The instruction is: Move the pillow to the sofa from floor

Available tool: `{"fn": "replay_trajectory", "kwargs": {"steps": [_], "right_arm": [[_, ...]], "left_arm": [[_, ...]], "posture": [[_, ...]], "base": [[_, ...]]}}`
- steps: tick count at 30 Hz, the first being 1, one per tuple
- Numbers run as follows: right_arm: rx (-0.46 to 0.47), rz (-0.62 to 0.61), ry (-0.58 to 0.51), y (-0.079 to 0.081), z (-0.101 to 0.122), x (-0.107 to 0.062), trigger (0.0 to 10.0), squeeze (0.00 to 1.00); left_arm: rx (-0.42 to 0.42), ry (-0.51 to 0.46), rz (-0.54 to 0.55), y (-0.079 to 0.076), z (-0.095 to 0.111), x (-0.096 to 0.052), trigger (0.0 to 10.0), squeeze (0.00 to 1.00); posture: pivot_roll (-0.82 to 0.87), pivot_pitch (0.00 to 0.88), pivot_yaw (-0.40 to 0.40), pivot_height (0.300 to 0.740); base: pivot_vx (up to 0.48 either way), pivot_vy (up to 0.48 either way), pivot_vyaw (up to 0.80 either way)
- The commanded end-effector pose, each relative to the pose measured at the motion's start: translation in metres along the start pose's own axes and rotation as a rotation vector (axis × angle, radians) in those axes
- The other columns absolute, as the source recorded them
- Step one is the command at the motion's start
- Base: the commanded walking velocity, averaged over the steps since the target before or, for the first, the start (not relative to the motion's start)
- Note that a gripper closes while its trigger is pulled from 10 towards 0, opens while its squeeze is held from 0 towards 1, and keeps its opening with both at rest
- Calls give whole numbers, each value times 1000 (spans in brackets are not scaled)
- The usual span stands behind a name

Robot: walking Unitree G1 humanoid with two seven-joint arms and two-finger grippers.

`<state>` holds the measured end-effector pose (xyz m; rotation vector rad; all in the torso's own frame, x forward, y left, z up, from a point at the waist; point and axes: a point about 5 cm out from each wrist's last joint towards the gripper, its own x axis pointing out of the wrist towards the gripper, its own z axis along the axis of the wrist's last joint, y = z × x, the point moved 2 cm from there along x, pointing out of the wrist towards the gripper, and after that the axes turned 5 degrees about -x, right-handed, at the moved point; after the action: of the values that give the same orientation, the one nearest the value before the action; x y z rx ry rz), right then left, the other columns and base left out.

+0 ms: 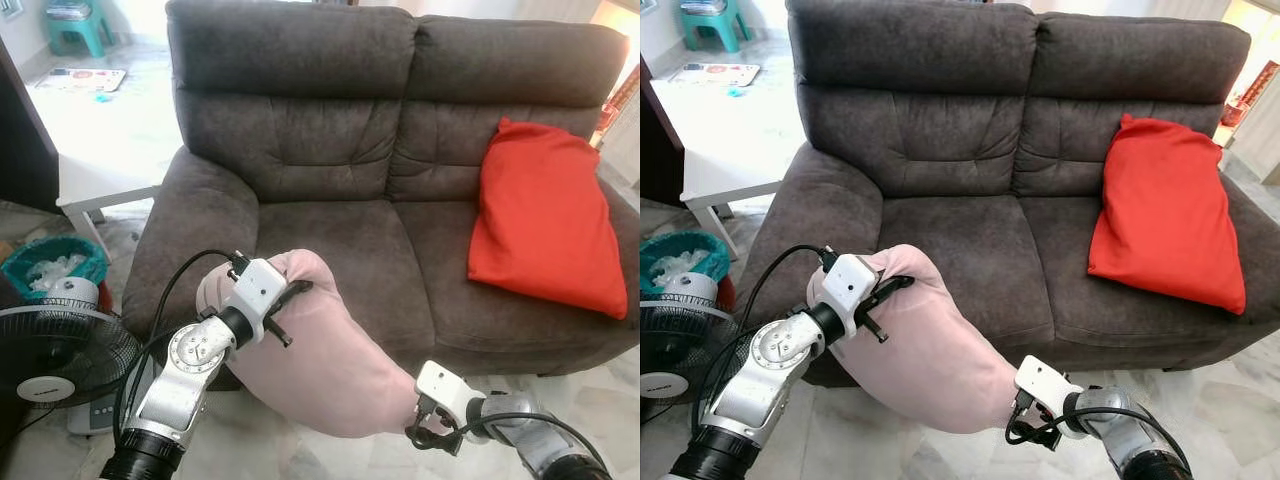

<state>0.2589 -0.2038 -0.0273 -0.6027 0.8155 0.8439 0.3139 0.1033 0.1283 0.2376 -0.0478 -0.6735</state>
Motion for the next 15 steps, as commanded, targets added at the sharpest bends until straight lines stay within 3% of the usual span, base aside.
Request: {"fn": "replay_trajectory", "kwargs": {"steps": [1, 15], "right_arm": [[21, -9, -1, 0, -3, -1, 0, 0], [13, -1, -20, 0, 2, 1, 0, 0]], "left_arm": [[57, -122, 23, 7, 32, 4, 10000, 0], [59, -123, 22, 7, 32, 5, 10000, 0]], "posture": [[158, 0, -129, 740], [160, 0, -129, 740]], "base": [[0, 0, 0], [0, 0, 0]]}}
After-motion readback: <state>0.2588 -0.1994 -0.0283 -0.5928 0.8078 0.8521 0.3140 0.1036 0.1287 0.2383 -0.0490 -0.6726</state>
